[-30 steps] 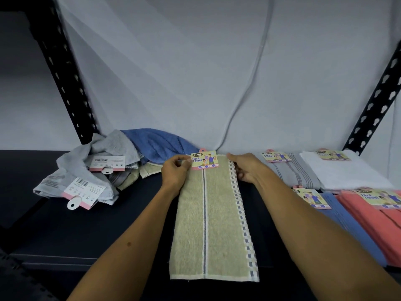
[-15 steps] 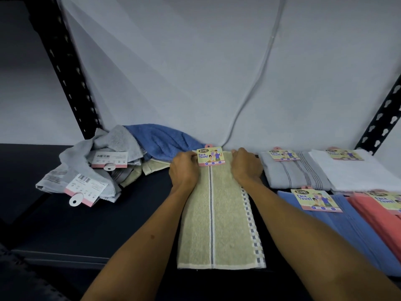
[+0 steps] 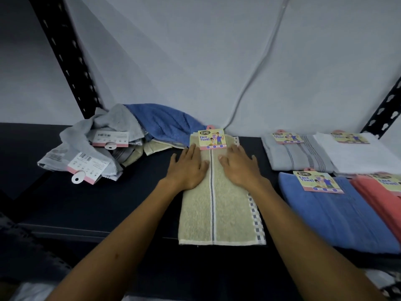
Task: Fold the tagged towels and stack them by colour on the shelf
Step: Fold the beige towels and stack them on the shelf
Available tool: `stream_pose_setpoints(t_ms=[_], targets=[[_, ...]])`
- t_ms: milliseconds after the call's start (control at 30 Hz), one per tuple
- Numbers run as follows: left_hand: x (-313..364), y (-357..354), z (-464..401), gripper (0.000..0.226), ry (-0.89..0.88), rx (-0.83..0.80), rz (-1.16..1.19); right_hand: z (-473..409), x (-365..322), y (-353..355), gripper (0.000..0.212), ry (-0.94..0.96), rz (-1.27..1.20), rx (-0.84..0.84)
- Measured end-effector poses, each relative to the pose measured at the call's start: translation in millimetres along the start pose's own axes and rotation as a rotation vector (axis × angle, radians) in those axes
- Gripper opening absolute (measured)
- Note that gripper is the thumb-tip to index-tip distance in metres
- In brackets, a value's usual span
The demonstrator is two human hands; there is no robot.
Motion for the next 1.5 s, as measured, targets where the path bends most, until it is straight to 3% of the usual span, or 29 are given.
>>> stream_pose_setpoints(t_ms=[200, 333, 400, 500, 567, 633, 700, 800, 1000, 1200, 1233, 1300, 1400, 1500], targets=[[-15, -5, -3, 0.067, 0.054, -0.102, -0.133, 8, 10, -18, 0.069, -0.085, 0.056, -0.119], [-15, -5, -1, 0.068, 0.066, -0.109, -0.106, 9, 10, -15, 0.067, -0.093, 0.021, -0.082], [-15, 0, 2, 0.065, 0.063, -0.032, -0.054, 12, 8, -3, 0.059, -0.065, -0.059, 0.059], [-16, 29, 21, 0.037, 0.047, 0.28, 0.078, 32, 0, 30, 0.047, -0.009, -0.22, 0.407], [-15, 43, 41, 0.026, 0.01, 0.448, 0.164, 51, -8, 40, 0.035, 0.017, -0.291, 0.485], [-10, 48, 62, 0.028, -0.061, 0.447, 0.311, 65, -25, 34, 0.034, 0.072, -0.32, 0.36], [-5, 35, 78, 0.035, -0.102, 0.268, 0.351, 78, -39, 16, 0.036, 0.085, -0.182, 0.112], [-13, -4, 88, 0.056, -0.03, -0.022, -0.012, 97, -43, -9, 0.065, 0.079, 0.003, -0.176], [-20, -10, 88, 0.06, -0.002, -0.063, -0.096, 105, -32, -11, 0.062, 0.058, -0.012, -0.132], [-11, 23, 112, 0.045, -0.136, 0.215, 0.168, 124, -34, 33, 0.033, 0.134, -0.348, 0.411], [-6, 26, 121, 0.049, -0.191, 0.207, 0.217, 129, -39, 35, 0.034, 0.162, -0.356, 0.405], [1, 18, 138, 0.056, -0.248, 0.084, 0.196, 138, -55, 24, 0.045, 0.236, -0.276, 0.221], [-8, -11, 153, 0.07, -0.163, -0.094, -0.106, 153, -58, -2, 0.076, 0.261, -0.016, -0.072], [-21, -16, 154, 0.075, -0.041, -0.088, -0.209, 156, -48, -6, 0.073, 0.154, 0.039, -0.14]])
Point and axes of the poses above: each hand's wrist, its own z-axis away from the middle knuckle, its own y-axis out of the back of the hand, x = y × z, the point moved 9 cm from there along -z, towards the middle knuckle, and after that the axes turned 14 degrees about y, right-handed, at the moved point
